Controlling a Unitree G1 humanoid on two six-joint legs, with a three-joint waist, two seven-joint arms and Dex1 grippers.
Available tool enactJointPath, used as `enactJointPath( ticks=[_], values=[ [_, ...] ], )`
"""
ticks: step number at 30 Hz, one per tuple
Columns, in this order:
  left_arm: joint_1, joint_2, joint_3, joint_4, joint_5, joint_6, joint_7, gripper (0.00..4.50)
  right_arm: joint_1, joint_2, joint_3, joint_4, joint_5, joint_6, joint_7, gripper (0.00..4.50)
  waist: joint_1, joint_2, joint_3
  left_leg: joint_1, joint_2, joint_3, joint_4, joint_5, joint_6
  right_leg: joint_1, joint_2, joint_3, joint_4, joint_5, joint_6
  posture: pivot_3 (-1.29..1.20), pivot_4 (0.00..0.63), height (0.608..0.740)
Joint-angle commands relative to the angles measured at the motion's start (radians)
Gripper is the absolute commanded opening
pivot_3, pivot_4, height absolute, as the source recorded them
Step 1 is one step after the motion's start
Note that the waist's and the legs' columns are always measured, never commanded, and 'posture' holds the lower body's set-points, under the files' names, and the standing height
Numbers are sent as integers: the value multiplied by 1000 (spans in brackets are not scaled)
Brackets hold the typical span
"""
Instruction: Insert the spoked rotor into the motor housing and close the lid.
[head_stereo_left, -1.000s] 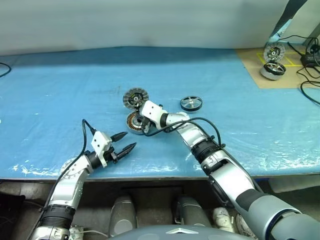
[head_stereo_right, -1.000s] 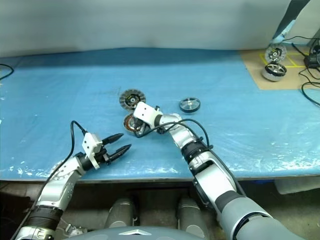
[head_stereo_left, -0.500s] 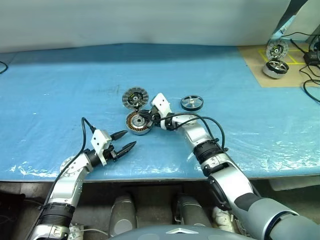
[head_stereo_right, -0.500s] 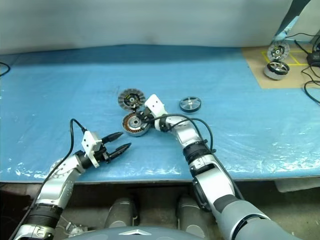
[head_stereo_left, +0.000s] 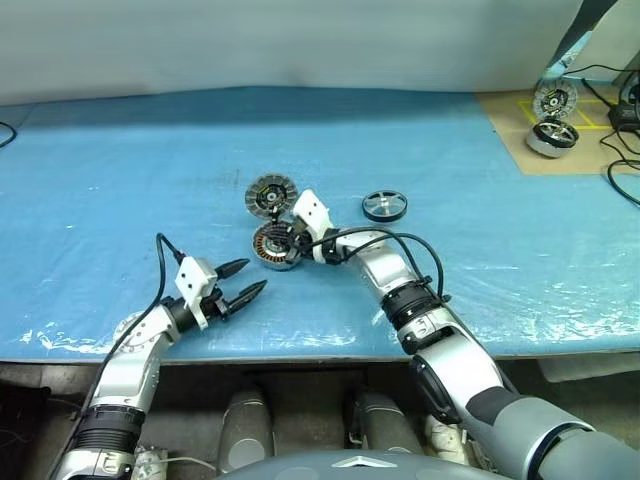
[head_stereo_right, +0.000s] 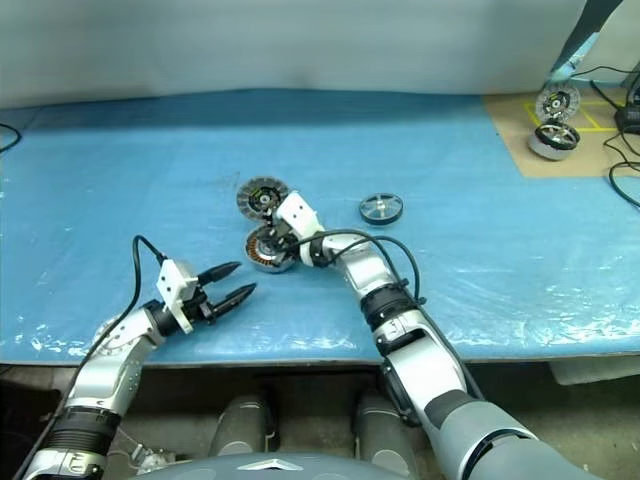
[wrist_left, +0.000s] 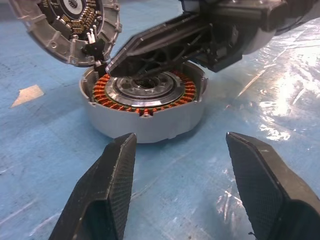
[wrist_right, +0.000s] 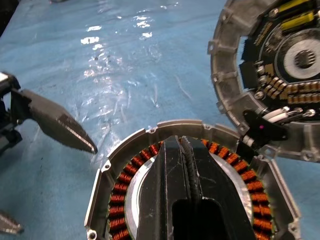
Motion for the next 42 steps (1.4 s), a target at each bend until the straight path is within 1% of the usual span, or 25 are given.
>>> enactJointPath(
  ticks=[1, 4, 7, 11, 16, 20, 22, 25, 28, 30, 33, 36, 42],
  values=[
    [-3, 9, 21, -32, -20, -4, -5, 2977, 10, -10, 45, 0, -52, -46, -10, 21, 0, 0, 0, 0, 0, 0, 0, 0, 0, 0, 0, 0, 0, 0, 0, 0, 150, 740],
    [-8, 9, 22, -25, -20, -6, -8, 2977, 0, -15, 47, 76, -81, -66, -59, 21, -1, 0, 0, 1, 0, 0, 0, 0, 0, 0, 0, 0, 0, 0, 0, 0, 150, 740],
    [-9, 9, 22, -28, -22, -5, -9, 2977, -8, -20, 41, 107, -85, -76, -79, 21, -2, 0, 0, 3, 0, 0, 0, 0, 0, 2, 0, 1, 1, 0, 0, 0, 150, 740],
    [-9, 10, 21, -36, -24, 0, -9, 2977, -28, -2, -21, 114, -21, -6, -92, 21, -1, 0, 0, 8, 0, 0, 0, -1, 2, 6, 0, 1, 2, 0, 0, 0, 150, 740],
    [-10, 9, 18, -38, -23, 4, -9, 2977, -45, 24, -109, 41, 83, 98, -66, 21, 0, 0, 0, 8, 0, 0, 0, -2, 4, 6, 0, 2, 2, 0, 0, 0, 150, 740],
    [-9, 10, 17, -38, -26, 6, -10, 2977, -72, 36, -174, 20, 151, 189, -69, 21, 1, 0, 0, 3, 0, 0, 0, 0, 0, 2, 0, 1, 1, 0, 0, 0, 150, 740],
    [-8, 11, 17, -40, -28, 6, -11, 2977, -77, 42, -210, -15, 198, 231, -60, 21, 1, 0, 0, 0, 0, 0, 0, 0, 0, -1, 0, 0, 1, 0, 0, 0, 150, 740],
    [-7, 12, 18, -42, -32, 8, -12, 2977, -71, 40, -229, -87, 249, 279, -28, 21, 1, 0, 0, -2, 0, 0, 0, 0, 0, -2, 0, -2, 1, 0, 0, 0, 150, 740],
    [-3, 12, 17, -46, -33, 9, -13, 2977, -56, 35, -222, -159, 279, 318, 6, 21, 0, 0, 0, -2, 0, 0, -1, 0, 0, -2, 0, -3, 1, 0, 0, 0, 150, 740],
    [-1, 9, 16, -45, -30, 5, -11, 2977, -41, 30, -192, -196, 276, 332, 32, 21, 1, 0, 0, -2, 0, 0, -1, 0, 0, -1, 0, -3, 1, 0, 0, 0, 150, 740],
    [-3, 7, 14, -38, -26, 2, -11, 2977, -12, 8, -101, -210, 197, 278, 44, 21, 1, 0, 0, -2, 0, 0, -1, 0, 0, -1, 0, -3, 1, 0, 0, 0, 150, 740],
    [-1, 2, 8, -37, -21, -2, -9, 2977, 4, 11, -55, -159, 142, 218, 8, 21, 0, 0, 0, -2, 0, 0, -1, 0, -1, -1, 0, -3, 0, 0, 0, 0, 150, 740],
    [6, 2, 9, -46, -20, 0, -3, 2977, -5, 11, -55, -79, 112, 166, -31, 21, 0, 0, 0, -2, 0, 0, 0, 0, -1, -1, 0, -2, 0, 0, 0, 0, 150, 740]
  ],
)
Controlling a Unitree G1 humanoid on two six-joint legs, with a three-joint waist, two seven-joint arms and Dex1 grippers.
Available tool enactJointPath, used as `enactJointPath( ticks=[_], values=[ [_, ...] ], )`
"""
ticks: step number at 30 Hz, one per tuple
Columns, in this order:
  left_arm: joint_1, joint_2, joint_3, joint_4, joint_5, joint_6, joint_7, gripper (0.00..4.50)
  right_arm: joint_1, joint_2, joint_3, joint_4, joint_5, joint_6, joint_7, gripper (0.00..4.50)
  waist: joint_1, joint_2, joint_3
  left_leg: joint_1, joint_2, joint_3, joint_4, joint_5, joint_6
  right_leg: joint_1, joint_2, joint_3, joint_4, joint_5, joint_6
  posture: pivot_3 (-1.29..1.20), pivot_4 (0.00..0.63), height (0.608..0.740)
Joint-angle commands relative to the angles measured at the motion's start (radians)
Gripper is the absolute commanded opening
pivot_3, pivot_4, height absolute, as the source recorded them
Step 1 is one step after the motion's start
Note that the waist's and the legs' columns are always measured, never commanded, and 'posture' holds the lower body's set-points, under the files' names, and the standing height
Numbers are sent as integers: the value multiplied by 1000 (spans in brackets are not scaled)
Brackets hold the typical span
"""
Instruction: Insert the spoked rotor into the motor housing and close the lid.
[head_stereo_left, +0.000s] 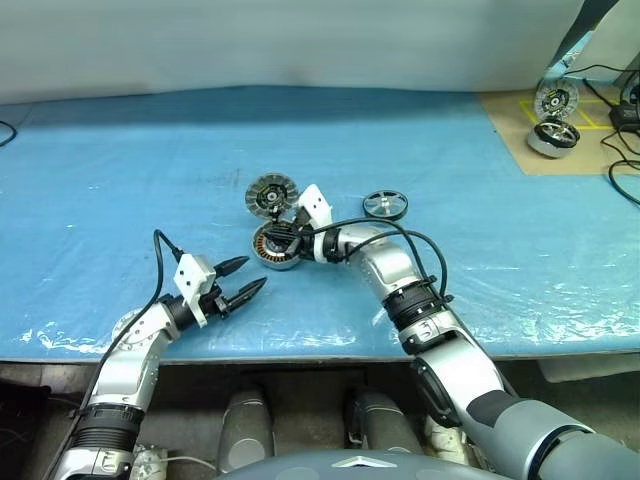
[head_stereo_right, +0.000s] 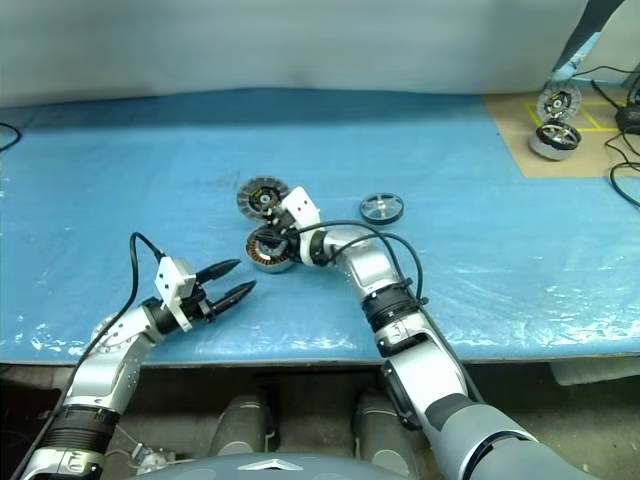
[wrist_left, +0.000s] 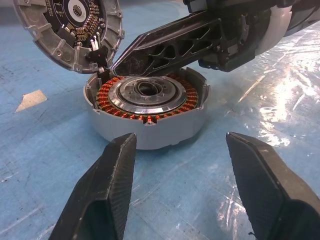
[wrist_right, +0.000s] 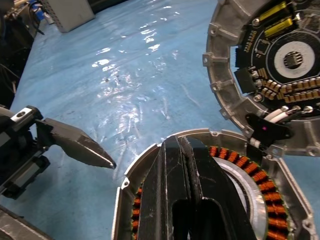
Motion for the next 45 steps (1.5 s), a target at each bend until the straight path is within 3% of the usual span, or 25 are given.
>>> enactJointPath(
  ticks=[1, 8, 16, 27, 31, 35, 45],
  values=[
    [8, 2, 9, -31, -5, -12, -1, 2977, -22, 3, -7, 28, -17, -42, -25, 21, 0, 0, 0, 0, 0, 0, 0, 0, 0, 0, 0, 0, 0, 0, 0, 0, 150, 740],
    [4, -1, 8, -21, 5, -29, 4, 2977, -22, -27, 86, 138, -180, -219, -135, 21, -1, 0, 0, 1, 0, 0, 0, 0, 0, 1, 0, 0, 0, 0, 0, 0, 150, 740],
    [-17, 6, 15, 0, 5, -28, 3, 2977, 15, -39, 154, 159, -257, -308, -141, 21, 0, 0, 0, 6, 0, 0, 1, 0, 0, 5, 0, 2, 1, 0, 0, 0, 150, 740],
    [-18, 8, 19, -8, -5, -20, -3, 2977, -67, -7, -110, 3, 57, -55, -35, 21, 1, 0, 0, 3, 0, 0, 1, 0, 0, 3, 0, 2, 1, 0, 0, 0, 150, 740],
    [-24, 7, 17, -1, -4, -20, -5, 2977, -59, -12, -82, -65, 73, -1, 28, 21, -2, 0, 0, 2, 1, 0, 1, 0, 0, 1, 2, 1, 1, 0, 0, 0, 150, 740],
    [-26, 5, 17, 1, -5, -21, -4, 2977, -24, -44, 38, -60, -36, -75, 59, 21, 0, 0, 0, 1, 1, 0, 0, 0, 0, 1, 1, 0, 1, 0, 0, 0, 150, 740],
    [-11, 6, 16, -1, -4, -17, -4, 2977, -34, -36, 39, 4, -64, -112, 15, 21, 0, 0, 0, 0, 0, 0, 1, 0, 0, 1, 0, 0, 1, 0, 0, 0, 150, 740]
  ],
)
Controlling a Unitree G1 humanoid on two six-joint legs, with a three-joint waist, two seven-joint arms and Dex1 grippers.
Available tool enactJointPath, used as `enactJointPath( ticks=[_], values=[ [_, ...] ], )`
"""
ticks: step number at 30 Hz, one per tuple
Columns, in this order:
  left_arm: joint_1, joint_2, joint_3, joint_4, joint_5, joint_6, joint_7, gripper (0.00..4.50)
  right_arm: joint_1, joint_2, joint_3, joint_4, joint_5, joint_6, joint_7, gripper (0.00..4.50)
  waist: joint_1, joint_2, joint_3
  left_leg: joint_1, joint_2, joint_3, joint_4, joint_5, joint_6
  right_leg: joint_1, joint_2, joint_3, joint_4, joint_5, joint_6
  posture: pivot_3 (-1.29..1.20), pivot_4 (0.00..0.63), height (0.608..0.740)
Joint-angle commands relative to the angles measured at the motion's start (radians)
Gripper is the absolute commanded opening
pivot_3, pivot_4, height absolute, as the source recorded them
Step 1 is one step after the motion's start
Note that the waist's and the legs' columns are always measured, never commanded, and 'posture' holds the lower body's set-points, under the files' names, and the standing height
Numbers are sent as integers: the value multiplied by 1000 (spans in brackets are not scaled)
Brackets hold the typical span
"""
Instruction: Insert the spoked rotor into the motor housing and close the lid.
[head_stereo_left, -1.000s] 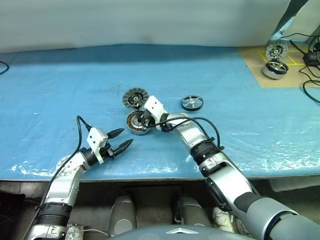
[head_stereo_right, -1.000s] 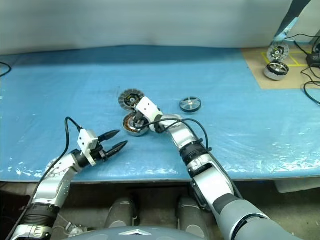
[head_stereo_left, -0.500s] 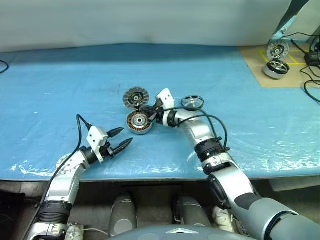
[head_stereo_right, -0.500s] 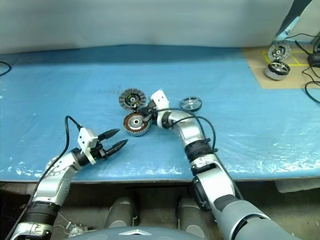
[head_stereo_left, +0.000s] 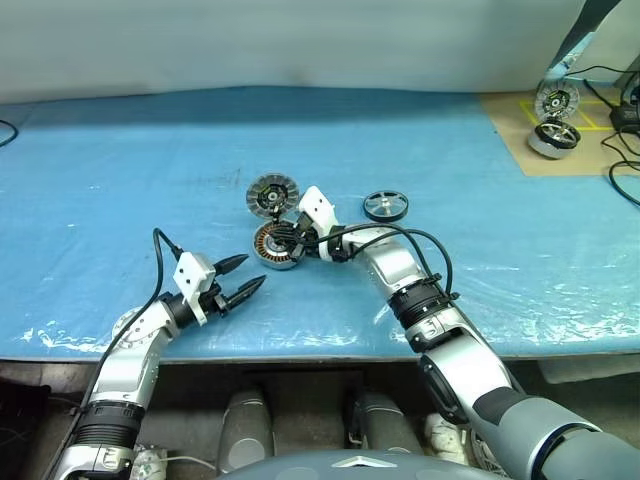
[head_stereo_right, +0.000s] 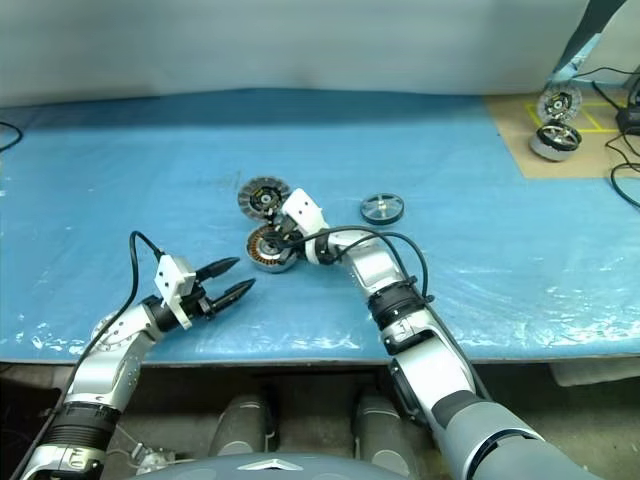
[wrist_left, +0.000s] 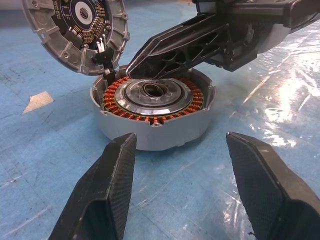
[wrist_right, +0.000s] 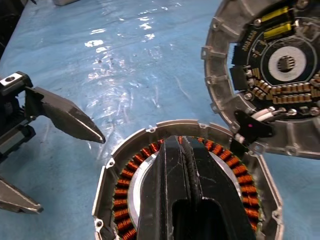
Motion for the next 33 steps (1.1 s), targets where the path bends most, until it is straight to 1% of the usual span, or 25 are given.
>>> enactJointPath(
  ticks=[1, 5, 8, 10, 13, 16, 18, 22, 28, 31, 33],
  values=[
    [5, 7, 13, -17, -7, -9, -5, 2977, -27, 10, -2, 4, -10, -28, -12, 21, 0, 0, 0, 0, 0, 0, 0, 0, 0, 0, 0, 0, 0, 0, 0, 0, 150, 740],
    [7, 6, 13, -15, -5, -12, -4, 2977, -16, 1, 55, 41, -85, -83, -29, 21, 0, 0, 0, 0, 0, 0, 0, 0, 0, 0, 0, 0, 0, 0, 0, 0, 150, 740],
    [5, 5, 13, -12, -5, -13, -4, 2977, -19, 7, 66, 79, -107, -88, -39, 21, -1, 0, 0, 0, 0, 0, 0, 0, 0, 0, 0, 0, 0, 0, 0, 0, 150, 740],
    [4, 4, 10, -11, -4, -13, -5, 2977, -21, -3, 102, 129, -164, -129, -74, 21, -2, 0, 0, 1, 0, 0, 0, 0, 0, 0, 0, 0, 1, 0, 0, 0, 150, 740],
    [2, 2, 10, -10, -5, -14, -5, 2977, -24, -12, 135, 184, -219, -139, -108, 21, -2, 0, 0, 5, 0, 0, 0, 0, 0, 3, 0, 1, 1, 0, 0, 0, 150, 740],
    [-2, 2, 10, -6, -4, -15, -4, 2977, -16, -33, 182, 202, -273, -137, -106, 21, -2, 0, 0, 11, 0, 0, 0, 0, 0, 8, 0, 3, 1, 0, 0, 0, 150, 740],
    [-4, 1, 10, -3, -3, -16, -4, 2977, -13, -36, 187, 208, -279, -114, -97, 21, -1, 1, -1, 15, 0, 0, 0, -1, 1, 11, -1, 4, 1, 0, 0, 0, 150, 740],
    [-9, 0, 10, -1, -3, -15, -3, 2977, -14, -46, 210, 245, -330, -96, -128, 21, 0, 1, -6, 15, -1, 0, 0, -2, 4, 12, -1, 5, 1, 0, 0, 0, 150, 740],
    [-13, 0, 9, -2, -5, -14, -5, 2977, -1, -33, 170, 204, -278, -43, -86, 21, 0, 4, -9, 17, -1, -1, -1, -3, 4, 13, -1, 5, 1, -1, 0, 0, 150, 740],
    [-14, 1, 10, -5, -7, -12, -7, 2977, 6, -20, 115, 156, -220, -36, -63, 21, 2, 4, -9, 17, -1, -1, -1, -3, 4, 12, -1, 5, 1, -1, 0, 0, 150, 740],
    [-14, 2, 12, -8, -9, -10, -7, 2977, 14, -9, 64, 95, -155, -34, -36, 21, 3, 4, -9, 16, -1, -1, -1, -3, 4, 12, -1, 5, 0, -1, 0, 0, 150, 740]
  ],
)
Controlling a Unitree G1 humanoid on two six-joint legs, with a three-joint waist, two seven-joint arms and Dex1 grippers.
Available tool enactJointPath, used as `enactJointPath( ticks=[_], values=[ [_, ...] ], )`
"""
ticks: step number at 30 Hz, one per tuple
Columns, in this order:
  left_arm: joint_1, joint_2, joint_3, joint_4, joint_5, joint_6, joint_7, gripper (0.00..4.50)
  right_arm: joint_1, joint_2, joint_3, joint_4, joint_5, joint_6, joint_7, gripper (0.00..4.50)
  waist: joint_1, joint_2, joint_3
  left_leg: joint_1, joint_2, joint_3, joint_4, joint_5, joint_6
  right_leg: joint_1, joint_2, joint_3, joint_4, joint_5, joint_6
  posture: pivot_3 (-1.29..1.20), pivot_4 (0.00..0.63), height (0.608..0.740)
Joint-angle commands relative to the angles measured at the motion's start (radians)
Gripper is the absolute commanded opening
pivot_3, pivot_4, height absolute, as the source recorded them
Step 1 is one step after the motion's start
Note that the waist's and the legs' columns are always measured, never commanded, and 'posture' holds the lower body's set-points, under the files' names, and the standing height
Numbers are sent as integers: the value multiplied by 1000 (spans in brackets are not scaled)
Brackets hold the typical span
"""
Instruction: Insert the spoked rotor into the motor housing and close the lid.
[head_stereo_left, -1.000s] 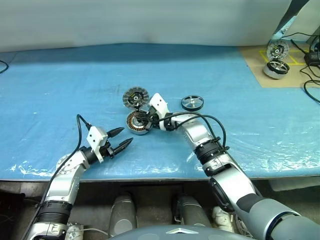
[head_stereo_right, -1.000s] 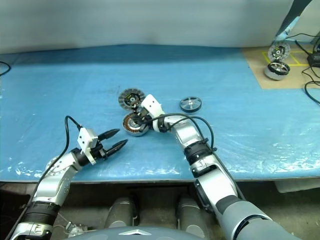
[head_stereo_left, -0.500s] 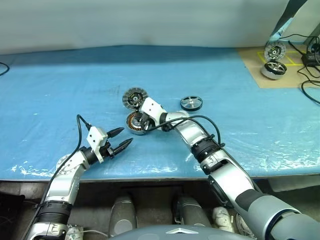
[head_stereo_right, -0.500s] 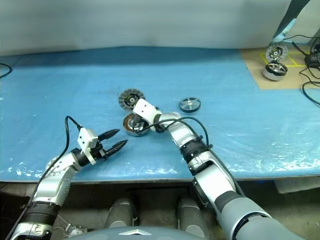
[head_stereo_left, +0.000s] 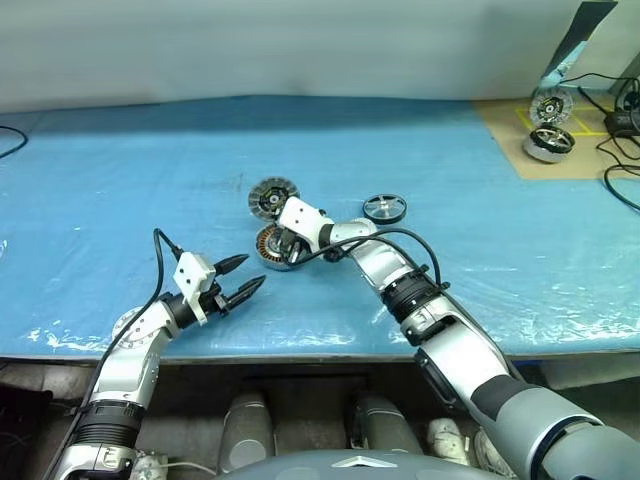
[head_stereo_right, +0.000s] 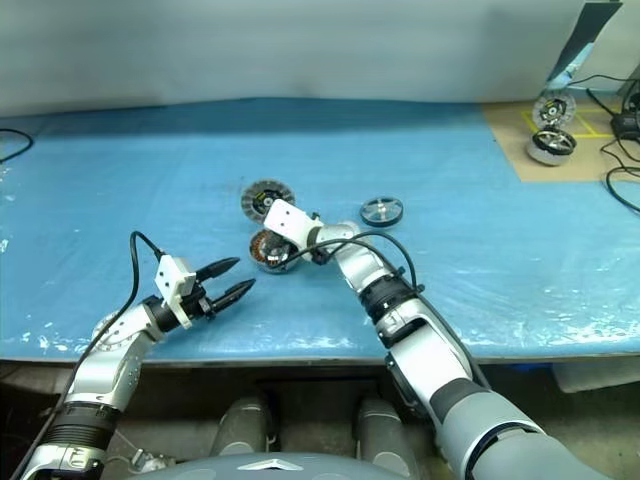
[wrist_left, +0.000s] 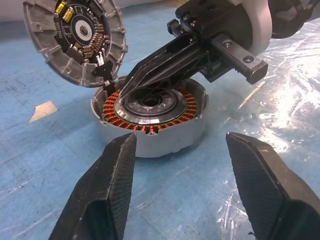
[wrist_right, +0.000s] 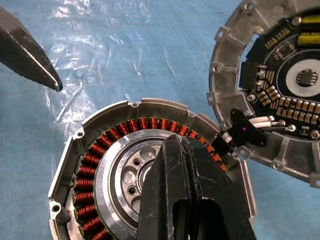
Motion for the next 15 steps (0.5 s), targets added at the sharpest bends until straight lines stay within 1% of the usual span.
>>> enactJointPath(
  ticks=[1, 5, 9, 15],
  values=[
    [-10, 4, 13, -15, -11, -8, -7, 2977, 57, 9, -59, -29, 89, 78, 51, 21, -1, 0, 0, -2, 0, 0, 0, 0, 0, -2, 0, 0, -1, 0, 0, 0, 150, 740],
    [-14, 6, 14, -11, -14, -5, -11, 2977, 34, 30, -129, -73, 163, 127, 41, 21, -1, 0, 0, -8, 0, 1, -3, 2, -4, -7, 1, -1, -4, 0, 0, 0, 150, 740],
    [-19, 6, 14, -3, -13, -7, -14, 2977, 22, 41, -164, -115, 217, 142, 63, 21, -1, 0, 0, -14, 1, 1, -3, 3, -4, -10, 2, -4, -8, 1, 0, 0, 150, 740],
    [-18, 4, 15, -7, -13, -8, -15, 2977, 3, 43, -184, -110, 228, 145, 49, 21, -2, -1, 1, -16, 1, 1, -4, 3, -4, -11, 2, -7, -9, 3, 3, 0, 150, 740]
  ],
)
